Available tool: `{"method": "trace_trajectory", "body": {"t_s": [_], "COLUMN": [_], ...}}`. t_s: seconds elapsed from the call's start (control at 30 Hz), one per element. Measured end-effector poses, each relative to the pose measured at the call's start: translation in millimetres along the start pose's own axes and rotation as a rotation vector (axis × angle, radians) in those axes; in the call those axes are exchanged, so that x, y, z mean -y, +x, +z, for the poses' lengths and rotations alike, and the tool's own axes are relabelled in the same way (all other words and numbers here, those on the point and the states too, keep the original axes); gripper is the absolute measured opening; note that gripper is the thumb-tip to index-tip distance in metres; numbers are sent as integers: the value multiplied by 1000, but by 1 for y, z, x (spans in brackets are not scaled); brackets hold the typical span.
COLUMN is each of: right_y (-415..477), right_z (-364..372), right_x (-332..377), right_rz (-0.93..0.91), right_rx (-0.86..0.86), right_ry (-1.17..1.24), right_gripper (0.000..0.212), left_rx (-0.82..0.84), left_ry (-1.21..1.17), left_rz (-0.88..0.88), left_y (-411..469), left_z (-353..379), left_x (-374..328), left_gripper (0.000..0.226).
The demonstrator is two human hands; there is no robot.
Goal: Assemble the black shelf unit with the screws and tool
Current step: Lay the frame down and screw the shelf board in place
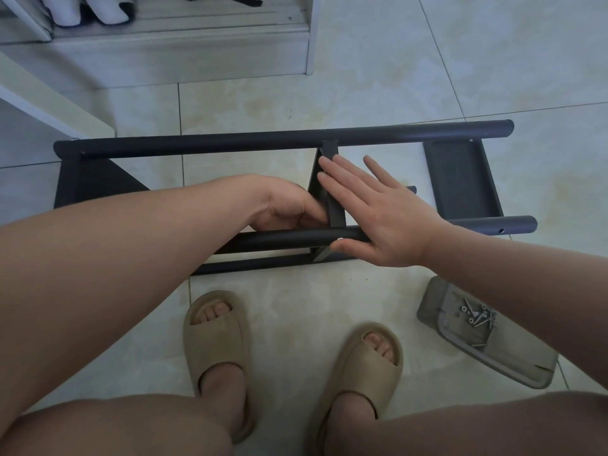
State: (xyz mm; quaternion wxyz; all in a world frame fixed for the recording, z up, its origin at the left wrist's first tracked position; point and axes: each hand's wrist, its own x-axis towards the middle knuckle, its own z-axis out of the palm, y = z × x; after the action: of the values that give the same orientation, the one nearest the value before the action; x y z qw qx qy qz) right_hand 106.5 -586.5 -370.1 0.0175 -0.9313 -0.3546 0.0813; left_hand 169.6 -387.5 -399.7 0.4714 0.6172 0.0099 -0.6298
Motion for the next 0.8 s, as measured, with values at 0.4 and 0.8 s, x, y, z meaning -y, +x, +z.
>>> {"method": "trace_trajectory", "body": {"t_s": [0.4, 0.8], "right_y": [0, 0], "right_z": [0, 2], "right_x": [0, 0], "right_rz": [0, -4], "right_rx": [-16, -31], "right_ry": [9, 5], "right_gripper": [91, 91], "left_rx": [-35, -78], "left_ry": [-28, -15], "left_rz": [-24, -70], "left_y": [-2, -4], "left_z": [3, 5], "left_x": [-3, -11], "left_gripper": [19, 20]}}
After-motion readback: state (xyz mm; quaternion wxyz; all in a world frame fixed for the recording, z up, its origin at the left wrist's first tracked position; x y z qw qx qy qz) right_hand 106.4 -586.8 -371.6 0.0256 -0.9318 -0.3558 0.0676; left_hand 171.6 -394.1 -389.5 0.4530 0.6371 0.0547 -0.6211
